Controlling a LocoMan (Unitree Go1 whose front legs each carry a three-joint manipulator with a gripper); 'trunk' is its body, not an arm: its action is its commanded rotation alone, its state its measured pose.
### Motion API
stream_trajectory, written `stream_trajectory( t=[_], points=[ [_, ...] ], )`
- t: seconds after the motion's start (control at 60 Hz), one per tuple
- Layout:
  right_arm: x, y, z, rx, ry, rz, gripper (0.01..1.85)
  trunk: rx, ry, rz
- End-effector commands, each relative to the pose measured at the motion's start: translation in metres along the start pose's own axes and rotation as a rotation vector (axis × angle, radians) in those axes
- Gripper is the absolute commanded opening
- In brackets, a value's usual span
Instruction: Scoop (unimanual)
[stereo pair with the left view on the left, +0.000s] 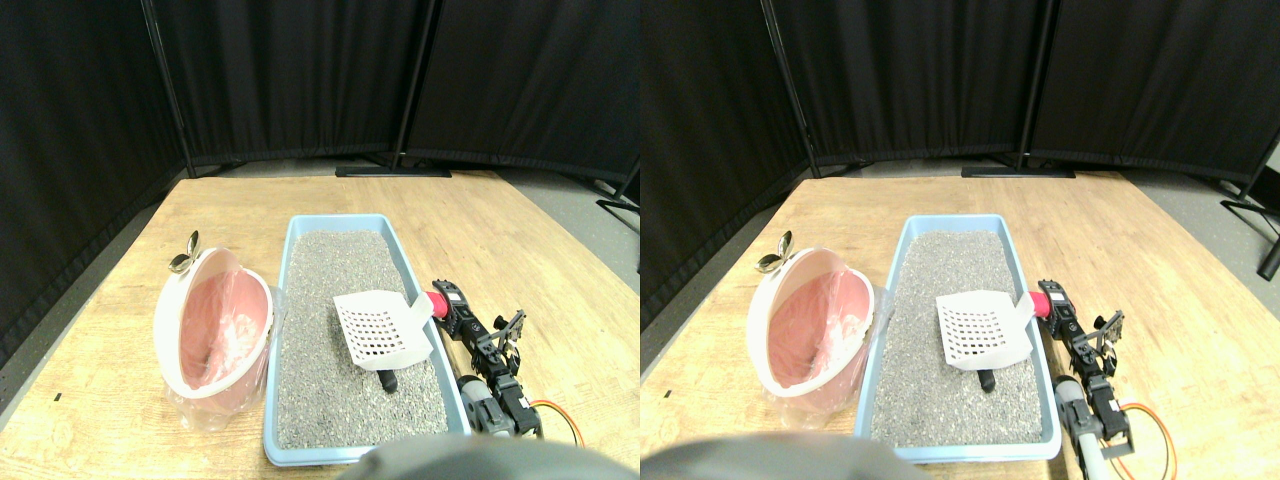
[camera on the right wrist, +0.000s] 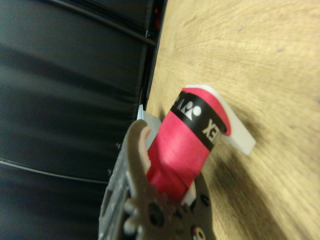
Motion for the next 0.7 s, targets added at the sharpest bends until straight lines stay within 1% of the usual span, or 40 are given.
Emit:
stream_trajectory(
  t=[0.017, 0.2, 0.3, 0.317, 0.383, 0.4, 0.467, 0.483, 0.517, 0.533, 0.55, 0.6, 0.617, 0.633, 0.65, 0.683, 0.7],
  points=[
    [-0.002, -0.003, 0.003, -0.036, -0.015, 0.002, 0.07, -0.021, 0.016, 0.010],
    [-0.007, -0.003, 0.008, -0.040, -0.020, -0.006, 0.07, -0.017, 0.017, 0.007],
    [-0.009, -0.004, 0.012, -0.044, -0.036, 0.011, 0.08, -0.016, 0.017, 0.006],
    [-0.011, -0.003, 0.015, -0.046, -0.055, 0.029, 0.05, -0.016, 0.017, 0.006],
    [-0.014, -0.003, 0.019, -0.043, -0.078, 0.047, 0.05, -0.016, 0.018, 0.003],
    [-0.017, -0.003, 0.021, -0.049, -0.097, 0.061, 0.06, -0.016, 0.018, 0.003],
    [-0.019, -0.003, 0.024, -0.053, -0.117, 0.076, 0.05, -0.018, 0.018, 0.003],
    [-0.022, -0.003, 0.029, -0.054, -0.137, 0.088, 0.05, -0.018, 0.018, 0.003],
    [-0.022, -0.003, 0.029, -0.054, -0.137, 0.088, 0.05, -0.018, 0.018, 0.003],
    [-0.024, -0.002, 0.033, -0.060, -0.143, 0.082, 0.06, -0.019, 0.017, 0.004],
    [-0.027, -0.002, 0.038, -0.071, -0.182, 0.118, 0.05, -0.020, 0.017, 0.004],
    [-0.028, -0.002, 0.041, -0.070, -0.192, 0.116, 0.05, -0.021, 0.017, 0.004],
    [-0.030, -0.001, 0.047, -0.092, -0.223, 0.136, 0.05, -0.023, 0.017, 0.004],
    [-0.031, -0.001, 0.049, -0.099, -0.228, 0.138, 0.05, -0.024, 0.016, 0.005],
    [-0.031, -0.001, 0.049, -0.099, -0.228, 0.138, 0.05, -0.024, 0.016, 0.005],
    [-0.033, -0.001, 0.057, -0.118, -0.254, 0.127, 0.05, -0.025, 0.017, 0.006],
    [-0.033, -0.001, 0.057, -0.118, -0.254, 0.127, 0.05, -0.025, 0.017, 0.006]
  ],
)
